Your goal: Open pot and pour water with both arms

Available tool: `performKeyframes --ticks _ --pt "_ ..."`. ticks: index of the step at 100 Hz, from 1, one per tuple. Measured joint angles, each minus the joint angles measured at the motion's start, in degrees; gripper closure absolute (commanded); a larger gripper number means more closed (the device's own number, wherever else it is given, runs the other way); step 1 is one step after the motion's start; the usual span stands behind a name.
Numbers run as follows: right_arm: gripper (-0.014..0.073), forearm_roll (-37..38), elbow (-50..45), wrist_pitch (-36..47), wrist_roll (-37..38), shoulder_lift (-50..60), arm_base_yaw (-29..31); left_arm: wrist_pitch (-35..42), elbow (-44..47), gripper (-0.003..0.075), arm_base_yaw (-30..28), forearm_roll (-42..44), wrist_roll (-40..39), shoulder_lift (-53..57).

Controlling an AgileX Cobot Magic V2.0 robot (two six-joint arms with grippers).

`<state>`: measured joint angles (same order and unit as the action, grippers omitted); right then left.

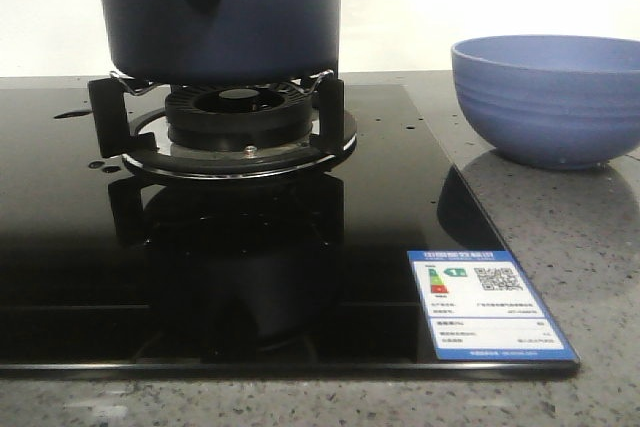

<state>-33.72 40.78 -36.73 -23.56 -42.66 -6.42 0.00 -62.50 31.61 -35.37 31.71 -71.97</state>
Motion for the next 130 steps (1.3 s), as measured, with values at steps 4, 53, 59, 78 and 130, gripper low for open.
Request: performKeyframes --ticks 4,53,59,78,130 --pt "0.0102 0.0 1.3 -0.9 0.0 -1.7 0.0 0.0 0.0 0.0386 -1.2 0.1 0.0 1.0" --pt "0.0102 5.3 25.4 -14.8 4.1 -26.7 9.5 -10.8 0.0 0.0386 -21.9 0.8 0.0 12.5" --pt "0.0102 6.8 27.1 -16.3 5.3 -29.2 11.3 -11.3 0.0 0.0386 -23.4 0.9 0.0 13.4" --pt "0.0102 9.5 28.5 -19.6 6.1 -36.5 14.5 -11.8 0.0 0.0386 -25.6 0.9 0.0 14.8" --pt "0.0662 9.6 28.7 -21.4 6.4 -45.5 14.8 -12.7 0.0 0.0386 -25.9 1.0 0.0 14.9"
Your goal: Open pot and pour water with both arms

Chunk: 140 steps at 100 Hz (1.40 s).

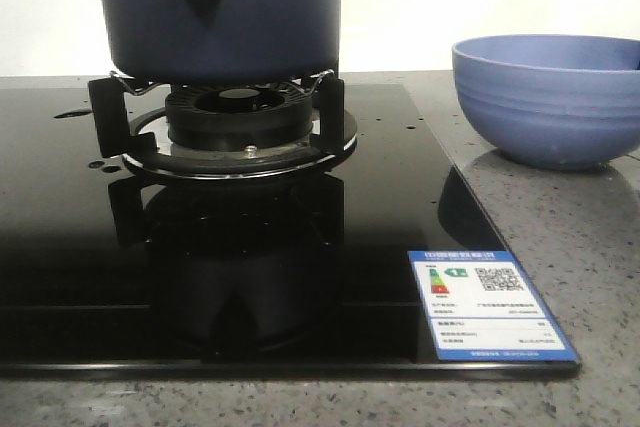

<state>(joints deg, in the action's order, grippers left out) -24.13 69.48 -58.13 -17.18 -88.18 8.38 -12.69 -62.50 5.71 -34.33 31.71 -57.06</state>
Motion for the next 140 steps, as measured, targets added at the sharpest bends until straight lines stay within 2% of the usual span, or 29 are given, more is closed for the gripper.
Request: performKeyframes --ticks 27,58,83,116,140 --pt "0.0654 0.3 2.7 -2.0 0.0 -0.2 0.0 0.0 0.0 0.0386 0.0 0.0 0.0 0.0" --pt "0.0649 -1.2 13.4 -8.3 1.1 -0.2 -0.3 0.0 0.0 0.0386 0.0 0.8 0.0 0.0" --pt "0.0634 -1.2 27.0 -13.3 4.6 -3.5 -6.8 0.0 0.0 0.0386 0.0 2.2 0.0 0.0" --pt "0.0634 -1.2 50.8 -14.2 9.0 -15.0 -17.2 0.5 0.0 0.0386 0.0 3.2 0.0 0.0" --pt "0.0634 -1.2 59.3 -13.6 9.2 -20.9 -24.1 2.0 0.0 0.0386 0.0 3.3 0.0 0.0"
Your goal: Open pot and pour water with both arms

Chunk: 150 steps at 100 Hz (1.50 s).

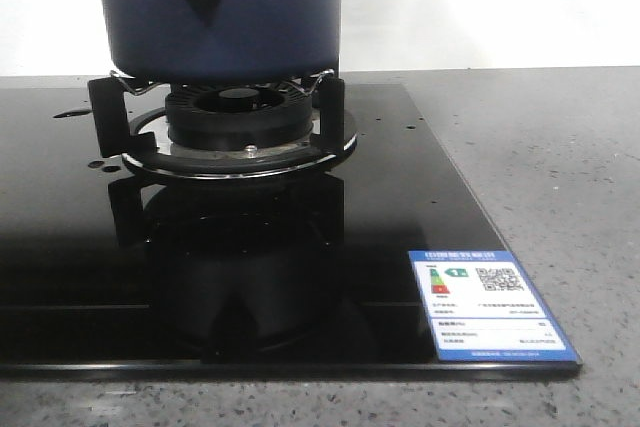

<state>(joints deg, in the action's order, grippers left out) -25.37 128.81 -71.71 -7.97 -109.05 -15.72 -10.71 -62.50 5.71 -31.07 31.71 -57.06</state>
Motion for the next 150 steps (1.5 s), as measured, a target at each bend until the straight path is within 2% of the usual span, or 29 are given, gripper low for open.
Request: performKeyframes --ticks 27,53,69,80,116,150 --pt "0.0634 -0.3 0.4 7.5 -1.8 -3.8 -3.3 0.0 0.0 0.0386 0.0 0.0 0.0 0.0" --pt "0.0634 3.0 0.4 14.4 -5.2 -4.2 -4.9 0.0 0.0 0.0386 0.0 0.0 0.0 0.0" --pt "0.0634 3.5 -3.1 20.5 -8.1 -3.1 -6.2 0.0 0.0 0.0386 0.0 0.0 0.0 0.0" --pt "0.0634 3.5 -8.7 26.5 -10.2 -0.6 -6.9 0.0 0.0 0.0386 0.0 0.0 0.0 0.0" --pt "0.0636 3.5 -35.6 55.0 -15.6 11.2 -9.8 0.0 0.0 0.0386 0.0 0.0 0.0 0.0" --pt "0.0636 2.5 -50.0 76.3 -16.1 14.5 -12.6 0.0 0.0 0.0386 0.0 -0.2 0.0 0.0"
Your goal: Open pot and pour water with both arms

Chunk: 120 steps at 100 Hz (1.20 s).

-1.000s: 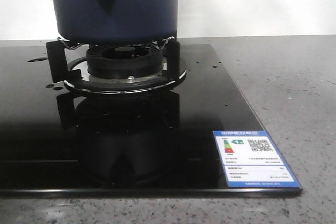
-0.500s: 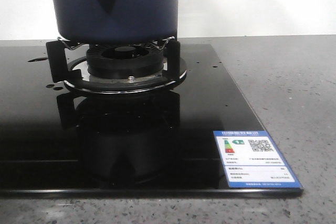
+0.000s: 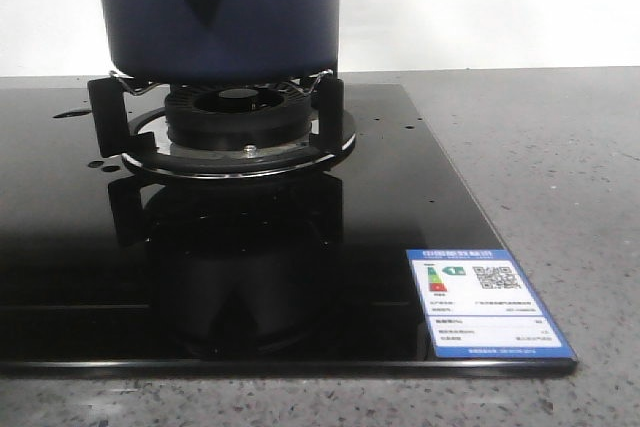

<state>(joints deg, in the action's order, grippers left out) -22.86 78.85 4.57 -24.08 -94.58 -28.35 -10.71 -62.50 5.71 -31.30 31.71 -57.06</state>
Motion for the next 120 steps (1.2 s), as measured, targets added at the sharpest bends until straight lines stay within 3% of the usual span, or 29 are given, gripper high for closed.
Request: performKeyframes --ticks 40,77,120 --pt "0.0636 -0.8 -13.1 26.5 -0.1 1.9 -5.4 0.0 0.0 0.0386 0.0 -0.7 0.0 0.0" --pt "0.0636 -0.3 -13.8 39.9 -0.1 2.0 -6.8 0.0 0.0 0.0386 0.0 -0.7 0.0 0.0" --pt "0.0636 9.0 -13.8 48.7 -0.1 2.2 -6.8 0.0 0.0 0.0386 0.0 -1.1 0.0 0.0"
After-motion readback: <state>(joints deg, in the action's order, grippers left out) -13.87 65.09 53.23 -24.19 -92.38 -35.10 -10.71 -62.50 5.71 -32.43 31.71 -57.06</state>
